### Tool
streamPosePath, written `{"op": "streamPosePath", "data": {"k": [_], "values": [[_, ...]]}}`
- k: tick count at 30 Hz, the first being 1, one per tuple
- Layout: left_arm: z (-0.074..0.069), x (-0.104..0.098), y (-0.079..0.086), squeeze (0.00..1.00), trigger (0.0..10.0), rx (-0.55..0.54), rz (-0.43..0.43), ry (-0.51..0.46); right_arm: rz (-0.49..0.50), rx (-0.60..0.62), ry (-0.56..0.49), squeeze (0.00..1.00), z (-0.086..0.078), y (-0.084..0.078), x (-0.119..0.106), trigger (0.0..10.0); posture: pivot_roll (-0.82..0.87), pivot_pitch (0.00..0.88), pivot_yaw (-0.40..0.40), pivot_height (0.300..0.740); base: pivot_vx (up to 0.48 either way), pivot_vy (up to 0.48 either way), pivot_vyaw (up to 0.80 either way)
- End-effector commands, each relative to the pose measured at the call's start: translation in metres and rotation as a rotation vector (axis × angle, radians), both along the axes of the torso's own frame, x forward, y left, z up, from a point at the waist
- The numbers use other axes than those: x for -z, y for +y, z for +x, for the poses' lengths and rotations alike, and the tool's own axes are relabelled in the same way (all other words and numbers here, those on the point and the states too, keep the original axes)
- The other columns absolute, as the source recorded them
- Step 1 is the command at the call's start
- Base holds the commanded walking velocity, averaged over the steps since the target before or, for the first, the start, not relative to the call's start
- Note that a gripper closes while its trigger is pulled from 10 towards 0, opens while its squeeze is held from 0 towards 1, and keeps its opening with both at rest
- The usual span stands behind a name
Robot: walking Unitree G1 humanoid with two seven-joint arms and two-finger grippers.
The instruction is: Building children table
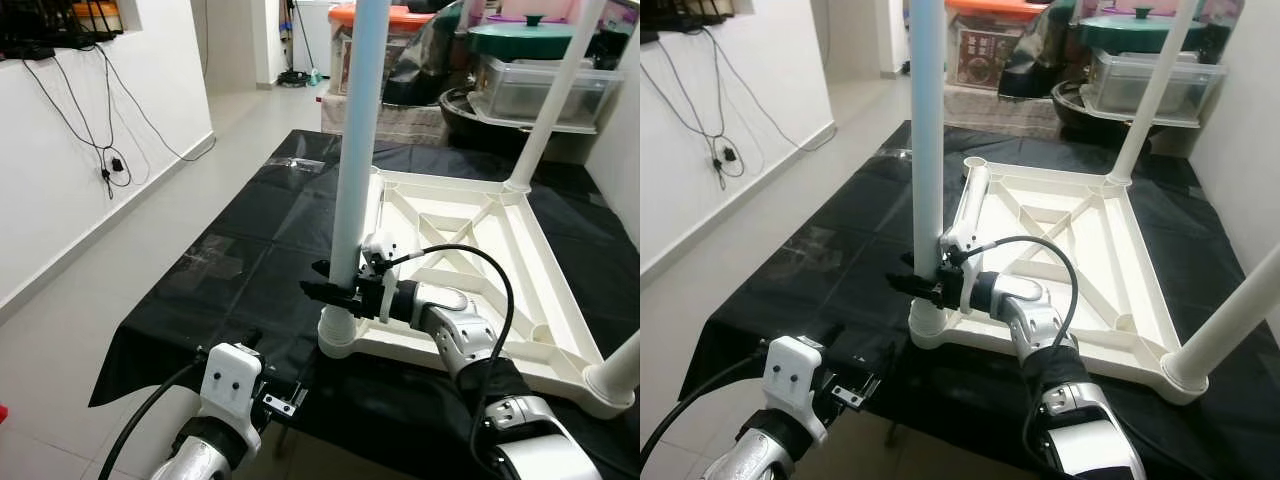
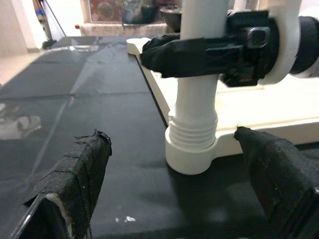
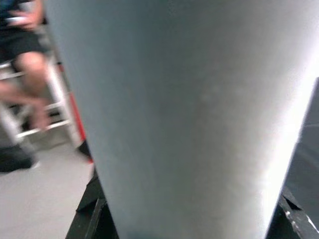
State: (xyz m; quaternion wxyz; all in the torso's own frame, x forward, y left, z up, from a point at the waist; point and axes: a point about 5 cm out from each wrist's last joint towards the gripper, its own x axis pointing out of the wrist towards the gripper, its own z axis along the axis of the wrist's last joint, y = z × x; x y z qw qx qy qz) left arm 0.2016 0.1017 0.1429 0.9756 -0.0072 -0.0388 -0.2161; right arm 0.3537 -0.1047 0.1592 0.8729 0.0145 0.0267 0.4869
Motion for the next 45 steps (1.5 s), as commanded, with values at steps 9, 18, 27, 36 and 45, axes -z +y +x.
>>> {"op": "streamPosePath", "data": {"k": [9,18,27,36,45], "values": [[0.010,0.013,-0.002,0.00,10.0,0.015,-0.004,0.062,-0.095,0.693,-0.019,0.00,0.001,-0.027,0.021,0.0,0.17,0.000,-0.024,0.740,0.000,0.000,0.00],[0.021,0.022,-0.003,0.00,10.0,0.011,0.031,0.071,-0.097,1.266,0.067,0.00,-0.017,-0.056,0.029,0.0,0.16,0.000,-0.033,0.740,0.000,0.000,0.00],[0.032,0.031,-0.006,0.00,10.0,0.009,0.055,0.089,-0.005,1.217,0.103,0.00,-0.017,-0.015,0.033,10.0,0.16,0.000,-0.045,0.740,0.000,0.000,0.00],[0.037,0.033,-0.008,0.00,10.0,0.023,0.064,0.083,0.037,1.050,0.009,0.00,-0.003,-0.023,0.025,10.0,0.15,0.000,-0.043,0.740,0.000,0.000,0.00],[0.041,0.032,-0.013,0.00,10.0,0.046,0.048,0.053,-0.034,0.377,0.019,0.00,0.010,-0.036,0.011,10.0,0.14,0.000,-0.037,0.740,0.000,0.000,0.00]]}}
